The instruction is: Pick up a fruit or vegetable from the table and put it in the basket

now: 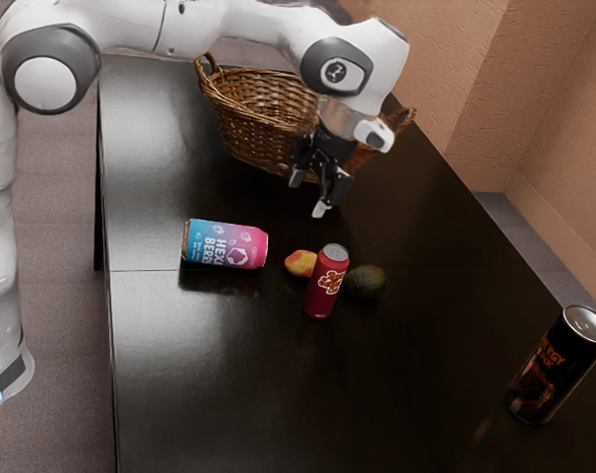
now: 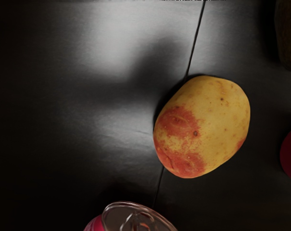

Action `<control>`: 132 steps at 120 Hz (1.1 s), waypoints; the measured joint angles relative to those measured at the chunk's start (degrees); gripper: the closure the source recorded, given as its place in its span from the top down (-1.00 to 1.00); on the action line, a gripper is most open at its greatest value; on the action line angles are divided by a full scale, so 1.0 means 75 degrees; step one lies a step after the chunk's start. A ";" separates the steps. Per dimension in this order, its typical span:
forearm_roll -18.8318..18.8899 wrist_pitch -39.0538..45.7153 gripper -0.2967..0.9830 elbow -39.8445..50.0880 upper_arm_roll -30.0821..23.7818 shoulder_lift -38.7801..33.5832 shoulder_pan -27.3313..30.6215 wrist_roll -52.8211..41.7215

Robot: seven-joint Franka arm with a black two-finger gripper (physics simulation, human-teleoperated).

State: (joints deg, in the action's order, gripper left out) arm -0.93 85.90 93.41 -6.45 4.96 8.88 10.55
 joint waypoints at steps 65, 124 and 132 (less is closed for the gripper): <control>-0.0149 0.1825 0.53 0.1314 -0.0395 -0.0012 0.0016 -0.1927; -0.0526 0.2047 0.53 0.1705 -0.0361 0.0019 0.0053 -0.2865; -0.0558 0.2065 0.53 0.1768 -0.0359 0.0029 0.0062 -0.2954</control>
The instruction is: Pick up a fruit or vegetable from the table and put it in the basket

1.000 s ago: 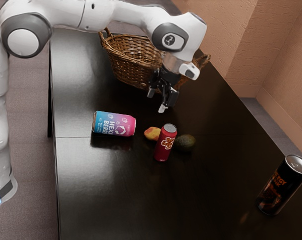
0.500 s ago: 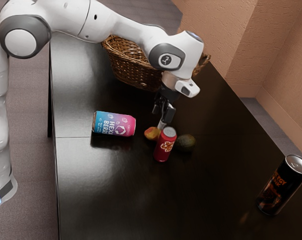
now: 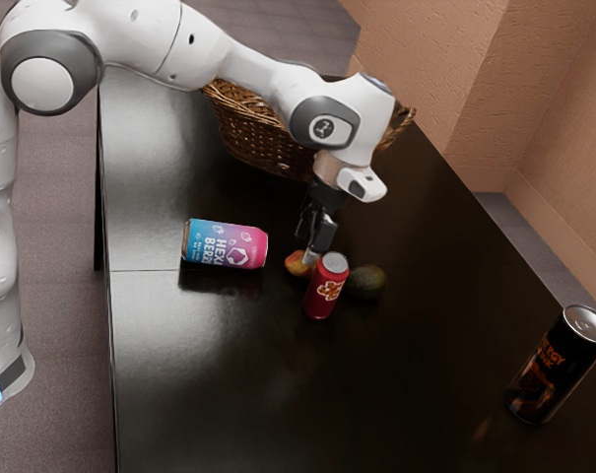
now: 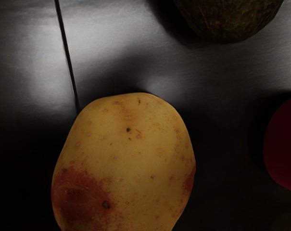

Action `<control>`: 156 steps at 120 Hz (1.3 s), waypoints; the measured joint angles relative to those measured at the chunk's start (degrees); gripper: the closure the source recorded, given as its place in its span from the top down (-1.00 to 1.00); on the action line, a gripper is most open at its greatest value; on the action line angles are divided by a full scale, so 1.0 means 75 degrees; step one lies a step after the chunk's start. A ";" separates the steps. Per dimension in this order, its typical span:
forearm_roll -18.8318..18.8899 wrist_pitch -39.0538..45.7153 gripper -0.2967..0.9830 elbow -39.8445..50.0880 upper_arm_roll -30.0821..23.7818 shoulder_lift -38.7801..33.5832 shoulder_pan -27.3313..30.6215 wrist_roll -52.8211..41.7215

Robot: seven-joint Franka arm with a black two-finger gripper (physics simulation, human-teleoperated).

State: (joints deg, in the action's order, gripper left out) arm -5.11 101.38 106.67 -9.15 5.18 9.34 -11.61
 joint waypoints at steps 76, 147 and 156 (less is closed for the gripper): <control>-0.0040 0.0831 0.53 0.0340 0.0095 0.0200 0.0021 -0.0509; -0.0077 0.0763 -0.03 0.0369 0.0119 -0.0139 0.0022 -0.0276; -0.0071 0.0652 -0.06 0.0329 0.0123 -0.0366 0.0029 -0.0189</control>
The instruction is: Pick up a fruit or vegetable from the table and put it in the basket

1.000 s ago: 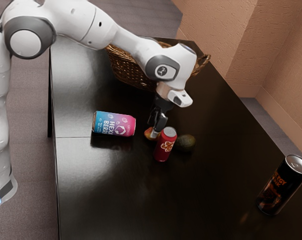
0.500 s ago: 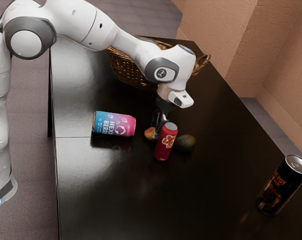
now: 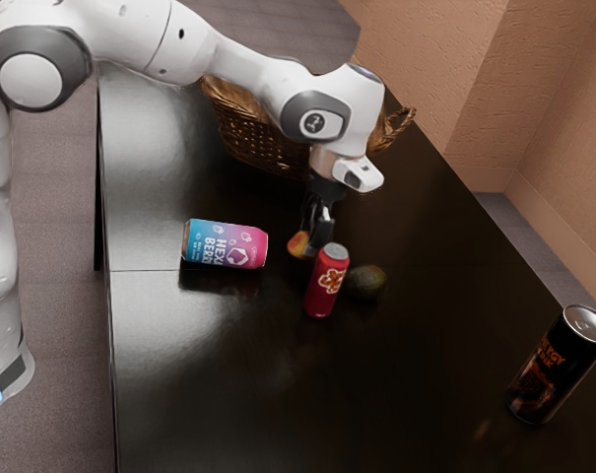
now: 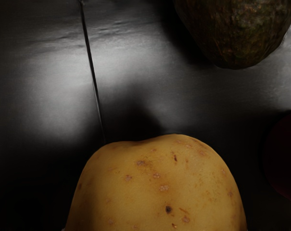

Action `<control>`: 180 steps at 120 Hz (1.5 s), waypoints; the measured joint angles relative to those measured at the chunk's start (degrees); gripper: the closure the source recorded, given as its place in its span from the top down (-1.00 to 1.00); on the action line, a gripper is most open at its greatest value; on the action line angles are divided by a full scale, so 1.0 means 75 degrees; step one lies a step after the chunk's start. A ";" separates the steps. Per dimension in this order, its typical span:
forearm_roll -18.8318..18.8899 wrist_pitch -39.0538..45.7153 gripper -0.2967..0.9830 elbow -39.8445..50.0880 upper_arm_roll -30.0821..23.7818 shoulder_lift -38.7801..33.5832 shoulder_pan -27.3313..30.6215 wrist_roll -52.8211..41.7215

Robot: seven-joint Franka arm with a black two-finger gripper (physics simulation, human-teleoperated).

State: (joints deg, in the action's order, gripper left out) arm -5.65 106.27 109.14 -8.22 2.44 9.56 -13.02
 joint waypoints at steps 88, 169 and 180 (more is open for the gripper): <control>-0.0131 -0.2304 -0.04 -0.2713 0.2605 -0.1145 -0.0017 0.0566; -0.0062 -0.1064 -0.04 -0.3519 0.3955 0.0290 0.0362 0.1414; -0.0099 -0.0887 0.24 -0.3521 0.3946 0.0317 0.0481 0.1460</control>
State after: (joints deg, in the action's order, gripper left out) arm -6.39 99.62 82.73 21.38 4.81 13.17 -2.08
